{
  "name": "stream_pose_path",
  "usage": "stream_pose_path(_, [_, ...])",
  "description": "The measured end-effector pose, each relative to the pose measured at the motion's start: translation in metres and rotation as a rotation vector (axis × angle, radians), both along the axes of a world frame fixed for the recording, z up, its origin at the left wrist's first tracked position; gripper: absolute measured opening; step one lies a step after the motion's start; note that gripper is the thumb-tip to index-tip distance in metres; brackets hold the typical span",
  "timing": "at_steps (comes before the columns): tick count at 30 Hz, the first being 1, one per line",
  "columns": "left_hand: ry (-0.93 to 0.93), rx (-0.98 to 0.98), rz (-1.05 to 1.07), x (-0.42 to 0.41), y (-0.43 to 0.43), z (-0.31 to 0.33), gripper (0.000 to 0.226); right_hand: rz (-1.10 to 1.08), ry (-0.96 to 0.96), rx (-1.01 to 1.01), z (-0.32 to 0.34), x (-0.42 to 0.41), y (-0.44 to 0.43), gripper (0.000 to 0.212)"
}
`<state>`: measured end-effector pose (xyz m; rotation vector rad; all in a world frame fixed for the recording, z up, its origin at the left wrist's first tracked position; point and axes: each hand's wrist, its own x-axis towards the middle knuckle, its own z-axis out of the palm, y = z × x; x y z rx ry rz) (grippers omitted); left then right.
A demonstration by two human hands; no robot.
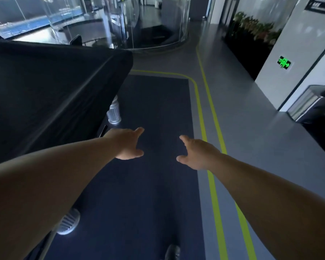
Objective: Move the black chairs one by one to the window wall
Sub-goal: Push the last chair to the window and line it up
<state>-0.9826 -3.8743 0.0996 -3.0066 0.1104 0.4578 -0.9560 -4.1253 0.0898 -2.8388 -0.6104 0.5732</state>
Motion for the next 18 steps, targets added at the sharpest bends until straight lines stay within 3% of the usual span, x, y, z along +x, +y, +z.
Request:
stream_pose_path(8, [0.053, -0.059, 0.13, 0.237, 0.03, -0.002, 0.088, 0.03, 0.084, -0.061, -0.001, 0.257, 0.031, 0.078])
stream_pose_path(18, [0.068, -0.058, 0.149, 0.554, 0.143, -0.037, 0.09, 0.1, 0.066, -0.141, -0.012, 0.577, 0.127, 0.076])
